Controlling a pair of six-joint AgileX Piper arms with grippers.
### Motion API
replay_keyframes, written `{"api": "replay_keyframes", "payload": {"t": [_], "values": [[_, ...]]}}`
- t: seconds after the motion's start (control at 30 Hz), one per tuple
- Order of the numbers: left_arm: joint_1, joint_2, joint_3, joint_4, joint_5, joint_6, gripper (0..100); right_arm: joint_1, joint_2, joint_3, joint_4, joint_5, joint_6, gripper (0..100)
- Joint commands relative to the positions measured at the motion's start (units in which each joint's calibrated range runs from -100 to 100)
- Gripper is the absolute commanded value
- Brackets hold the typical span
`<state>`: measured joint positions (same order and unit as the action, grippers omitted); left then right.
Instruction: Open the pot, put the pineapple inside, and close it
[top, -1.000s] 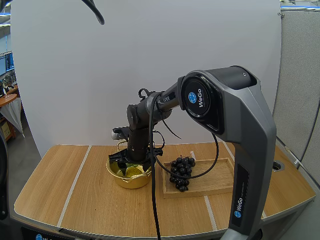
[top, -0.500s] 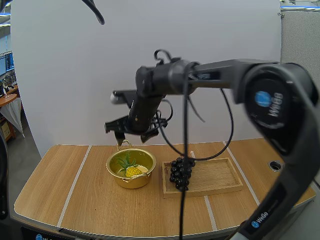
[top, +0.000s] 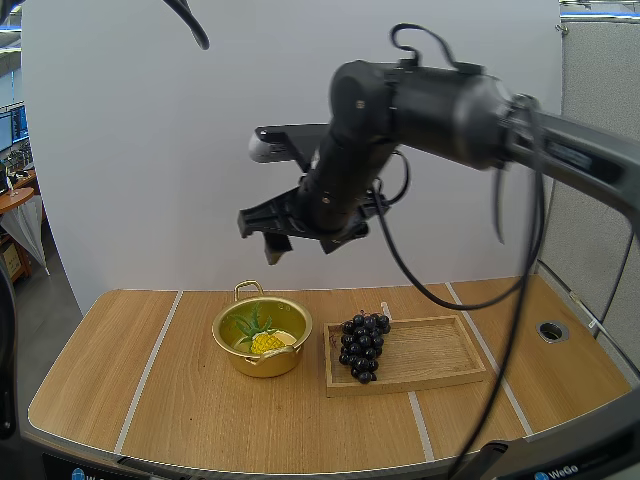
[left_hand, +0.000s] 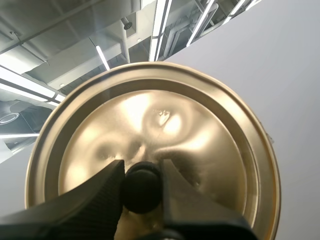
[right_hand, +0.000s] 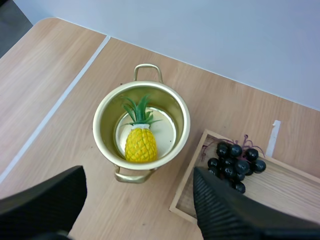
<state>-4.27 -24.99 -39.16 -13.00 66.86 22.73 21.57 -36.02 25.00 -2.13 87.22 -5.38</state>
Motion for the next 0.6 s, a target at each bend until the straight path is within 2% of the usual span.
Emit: {"api": "replay_keyframes", "payload": {"t": [0.0, 0.27, 0.57], "values": [[-0.13, -0.26, -0.50, 0.44, -2.08, -0.62, 1, 0.02, -10.59, 7.30, -2.73, 1.21, -0.56, 100], [-0.13, -0.26, -0.50, 0.44, -2.08, -0.62, 1, 0.02, -26.31, 19.02, -4.12, 1.79, -0.56, 100], [-0.13, -0.26, -0.50, 0.44, -2.08, -0.62, 1, 0.02, -37.87, 25.20, -8.15, 8.35, -0.56, 100]]}}
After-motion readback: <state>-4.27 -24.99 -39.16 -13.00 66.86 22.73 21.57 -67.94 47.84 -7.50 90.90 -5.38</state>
